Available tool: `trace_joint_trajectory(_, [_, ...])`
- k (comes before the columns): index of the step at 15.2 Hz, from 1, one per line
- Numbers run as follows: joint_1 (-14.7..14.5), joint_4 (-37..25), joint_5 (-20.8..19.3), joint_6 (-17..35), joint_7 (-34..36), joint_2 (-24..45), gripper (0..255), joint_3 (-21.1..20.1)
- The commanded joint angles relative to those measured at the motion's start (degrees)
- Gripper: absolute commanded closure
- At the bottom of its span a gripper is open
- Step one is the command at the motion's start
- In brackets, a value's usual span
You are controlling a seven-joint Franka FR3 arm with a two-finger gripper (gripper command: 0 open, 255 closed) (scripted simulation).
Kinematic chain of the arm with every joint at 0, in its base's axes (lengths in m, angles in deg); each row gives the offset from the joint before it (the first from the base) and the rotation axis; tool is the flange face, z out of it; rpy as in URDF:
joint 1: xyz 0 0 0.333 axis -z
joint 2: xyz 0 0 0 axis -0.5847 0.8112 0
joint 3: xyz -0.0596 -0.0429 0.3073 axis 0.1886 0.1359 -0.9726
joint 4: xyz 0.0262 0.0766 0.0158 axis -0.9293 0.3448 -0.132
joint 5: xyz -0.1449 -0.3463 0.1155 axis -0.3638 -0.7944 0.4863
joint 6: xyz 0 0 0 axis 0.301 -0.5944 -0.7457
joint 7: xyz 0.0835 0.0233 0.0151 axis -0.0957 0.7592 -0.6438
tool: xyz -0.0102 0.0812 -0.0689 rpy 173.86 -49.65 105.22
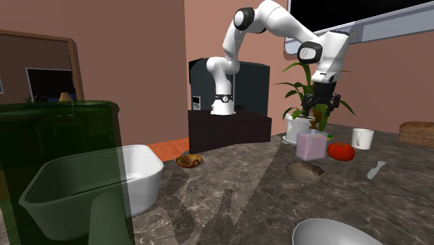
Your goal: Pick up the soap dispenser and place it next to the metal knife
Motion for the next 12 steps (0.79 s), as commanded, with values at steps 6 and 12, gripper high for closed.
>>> trace_joint_trajectory(6, [0.6, -3.3, -0.2, -6.1, 0.2, -2.8, 0, 0.2])
trace_joint_trajectory(12, [0.6, -3.3, -0.2, -6.1, 0.2, -2.8, 0, 0.2])
